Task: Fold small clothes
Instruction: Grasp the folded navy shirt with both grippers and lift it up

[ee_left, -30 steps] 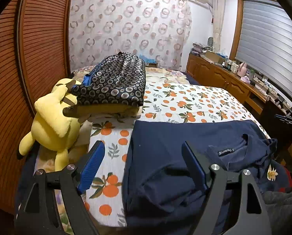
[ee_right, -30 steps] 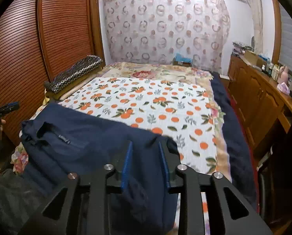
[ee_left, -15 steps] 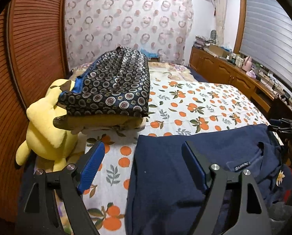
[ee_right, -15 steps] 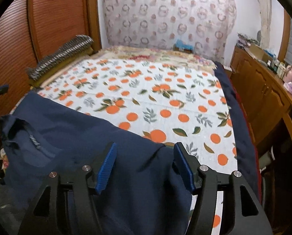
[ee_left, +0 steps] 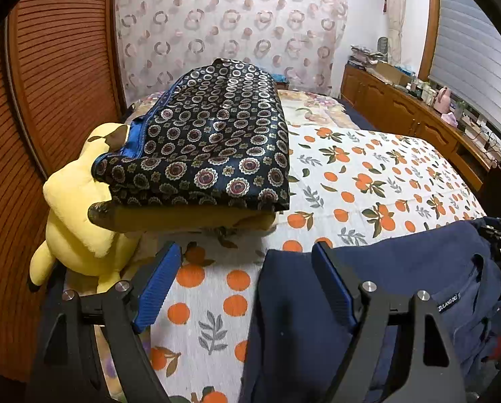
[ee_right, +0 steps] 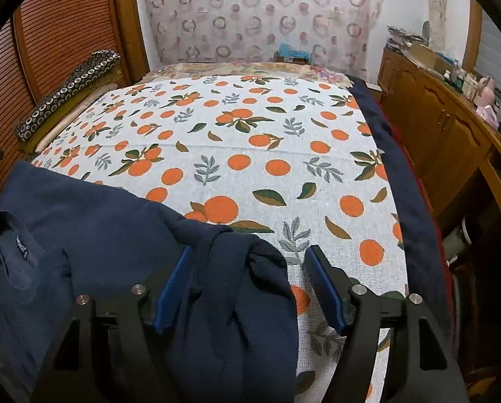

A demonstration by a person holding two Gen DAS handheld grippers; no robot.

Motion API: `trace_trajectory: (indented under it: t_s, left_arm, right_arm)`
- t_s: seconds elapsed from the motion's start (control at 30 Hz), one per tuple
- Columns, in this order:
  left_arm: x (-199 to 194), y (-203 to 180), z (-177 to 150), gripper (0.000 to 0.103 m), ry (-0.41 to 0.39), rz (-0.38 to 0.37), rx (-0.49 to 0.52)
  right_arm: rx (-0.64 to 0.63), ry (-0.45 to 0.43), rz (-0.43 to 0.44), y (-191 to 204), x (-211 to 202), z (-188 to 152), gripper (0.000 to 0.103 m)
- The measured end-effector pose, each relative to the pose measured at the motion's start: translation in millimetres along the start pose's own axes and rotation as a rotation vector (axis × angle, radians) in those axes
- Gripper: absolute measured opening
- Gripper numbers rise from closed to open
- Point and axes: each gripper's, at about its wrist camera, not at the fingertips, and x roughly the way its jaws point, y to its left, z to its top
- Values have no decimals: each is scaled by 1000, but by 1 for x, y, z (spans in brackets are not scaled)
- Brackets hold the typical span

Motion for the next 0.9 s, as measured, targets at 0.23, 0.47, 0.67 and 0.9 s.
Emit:
trace_trajectory:
  t_s: [0.23,0.47,0.67,0.9]
  left_arm:
    - [27,-5,-4,69,95,-50,19]
    - [47,-11,-18,54,170,-85,37]
    - [46,-13,-24,40,175,-132,41]
    - [12,-15,-24,7,101,-237,25]
  right_arm:
    - [-8,-1,8,3,2,-3,74]
    - [-64,22,32,8,3,-5,69]
    - [-91,18,89,16,-2,-7,28]
    - [-53,-21,137,18,-16,-10,16]
